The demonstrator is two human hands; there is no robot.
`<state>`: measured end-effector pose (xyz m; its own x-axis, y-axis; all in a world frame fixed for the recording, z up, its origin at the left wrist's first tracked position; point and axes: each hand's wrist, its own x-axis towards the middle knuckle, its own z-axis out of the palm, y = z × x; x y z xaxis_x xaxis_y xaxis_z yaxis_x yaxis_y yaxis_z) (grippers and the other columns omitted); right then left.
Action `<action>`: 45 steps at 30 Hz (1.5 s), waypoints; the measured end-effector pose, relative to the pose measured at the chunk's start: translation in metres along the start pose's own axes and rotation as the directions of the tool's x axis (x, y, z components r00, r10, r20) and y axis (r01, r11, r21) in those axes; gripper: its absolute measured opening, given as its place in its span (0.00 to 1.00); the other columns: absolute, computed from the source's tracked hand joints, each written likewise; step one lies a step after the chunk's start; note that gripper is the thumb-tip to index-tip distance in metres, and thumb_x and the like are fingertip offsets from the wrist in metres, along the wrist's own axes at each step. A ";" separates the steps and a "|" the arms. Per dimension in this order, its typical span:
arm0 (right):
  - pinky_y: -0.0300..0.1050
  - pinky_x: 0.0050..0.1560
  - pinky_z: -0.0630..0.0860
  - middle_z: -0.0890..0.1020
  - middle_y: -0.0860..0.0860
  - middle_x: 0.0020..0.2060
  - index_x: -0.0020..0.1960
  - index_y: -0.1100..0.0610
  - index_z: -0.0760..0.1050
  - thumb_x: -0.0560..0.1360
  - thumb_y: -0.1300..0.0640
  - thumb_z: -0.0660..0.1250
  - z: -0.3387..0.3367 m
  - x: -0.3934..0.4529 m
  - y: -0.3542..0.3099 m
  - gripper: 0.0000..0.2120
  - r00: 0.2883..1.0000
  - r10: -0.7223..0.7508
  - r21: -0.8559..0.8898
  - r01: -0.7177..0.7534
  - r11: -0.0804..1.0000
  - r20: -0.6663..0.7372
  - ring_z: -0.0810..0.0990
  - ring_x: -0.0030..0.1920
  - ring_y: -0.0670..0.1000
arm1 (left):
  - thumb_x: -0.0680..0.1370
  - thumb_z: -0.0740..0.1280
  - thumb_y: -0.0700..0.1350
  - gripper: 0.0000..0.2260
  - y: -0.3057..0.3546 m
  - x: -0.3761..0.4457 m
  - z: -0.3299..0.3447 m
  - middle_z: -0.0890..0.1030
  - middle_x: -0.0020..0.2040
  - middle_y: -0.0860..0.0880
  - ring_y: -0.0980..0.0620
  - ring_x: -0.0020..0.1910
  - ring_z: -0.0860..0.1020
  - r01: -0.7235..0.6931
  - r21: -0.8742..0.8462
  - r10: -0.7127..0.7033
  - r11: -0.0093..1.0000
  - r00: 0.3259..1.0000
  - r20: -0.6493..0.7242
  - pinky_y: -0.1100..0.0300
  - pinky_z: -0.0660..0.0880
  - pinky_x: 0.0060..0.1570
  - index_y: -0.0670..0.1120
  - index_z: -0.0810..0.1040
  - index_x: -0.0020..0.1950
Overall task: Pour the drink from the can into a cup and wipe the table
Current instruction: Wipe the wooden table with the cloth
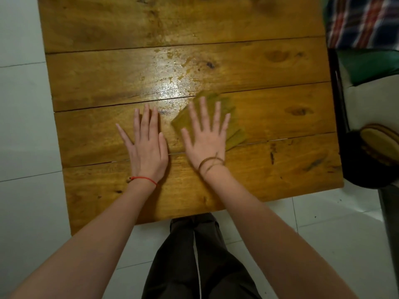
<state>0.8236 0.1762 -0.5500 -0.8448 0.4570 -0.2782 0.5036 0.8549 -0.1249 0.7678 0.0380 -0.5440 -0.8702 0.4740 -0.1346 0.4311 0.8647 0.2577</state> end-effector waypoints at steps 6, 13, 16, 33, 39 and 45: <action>0.65 0.75 0.44 0.40 0.48 0.79 0.79 0.44 0.40 0.80 0.35 0.42 0.005 -0.032 0.030 0.31 0.965 -0.249 -0.048 0.253 0.966 0.082 0.38 0.78 0.57 | 0.83 0.47 0.50 0.26 -0.016 0.033 -0.009 0.47 0.81 0.49 0.48 0.80 0.43 0.021 0.026 -0.021 0.999 1.000 -0.011 0.31 0.42 0.72 0.47 0.47 0.81; 0.66 0.75 0.40 0.43 0.50 0.79 0.79 0.45 0.40 0.80 0.37 0.42 -0.024 0.067 0.067 0.30 0.974 0.221 0.060 -0.218 0.974 -0.052 0.40 0.78 0.60 | 0.84 0.47 0.50 0.26 -0.025 0.054 -0.001 0.45 0.81 0.50 0.49 0.80 0.43 0.065 0.050 -0.065 0.997 0.998 -0.001 0.31 0.43 0.72 0.48 0.45 0.81; 0.67 0.74 0.42 0.44 0.51 0.79 0.79 0.46 0.42 0.80 0.37 0.40 -0.027 0.103 0.034 0.31 0.965 0.247 0.059 -0.243 0.968 -0.084 0.41 0.78 0.62 | 0.84 0.49 0.48 0.26 -0.026 0.056 0.001 0.45 0.81 0.50 0.50 0.80 0.43 0.076 0.045 -0.076 0.996 0.997 -0.004 0.32 0.44 0.73 0.48 0.46 0.81; 0.68 0.74 0.42 0.44 0.51 0.79 0.79 0.46 0.42 0.79 0.36 0.40 -0.035 0.154 -0.010 0.31 0.985 0.154 0.025 -0.152 0.988 -0.081 0.42 0.78 0.61 | 0.82 0.49 0.50 0.27 -0.026 0.058 -0.004 0.46 0.81 0.51 0.50 0.80 0.44 0.091 0.052 -0.094 0.994 0.995 0.044 0.32 0.45 0.73 0.49 0.47 0.81; 0.66 0.74 0.45 0.43 0.49 0.79 0.79 0.45 0.42 0.80 0.35 0.43 -0.023 0.082 0.004 0.31 0.961 -0.274 -0.068 0.276 0.959 0.037 0.40 0.78 0.58 | 0.82 0.48 0.50 0.27 -0.027 0.059 -0.005 0.47 0.81 0.51 0.50 0.80 0.45 0.083 0.042 -0.084 0.996 0.996 0.037 0.33 0.44 0.73 0.49 0.48 0.81; 0.68 0.74 0.43 0.44 0.50 0.79 0.79 0.45 0.42 0.80 0.38 0.42 -0.036 0.122 0.051 0.30 0.968 0.240 0.066 -0.236 0.969 -0.068 0.41 0.78 0.60 | 0.82 0.49 0.49 0.27 -0.027 0.061 -0.005 0.48 0.81 0.51 0.50 0.80 0.45 0.082 0.052 -0.084 0.995 0.996 0.034 0.33 0.44 0.73 0.49 0.48 0.81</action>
<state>0.7402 0.2841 -0.5563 -0.7092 0.6647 -0.2347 0.6996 0.7047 -0.1180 0.7024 0.0428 -0.5538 -0.8946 0.4054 -0.1879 0.3704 0.9080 0.1957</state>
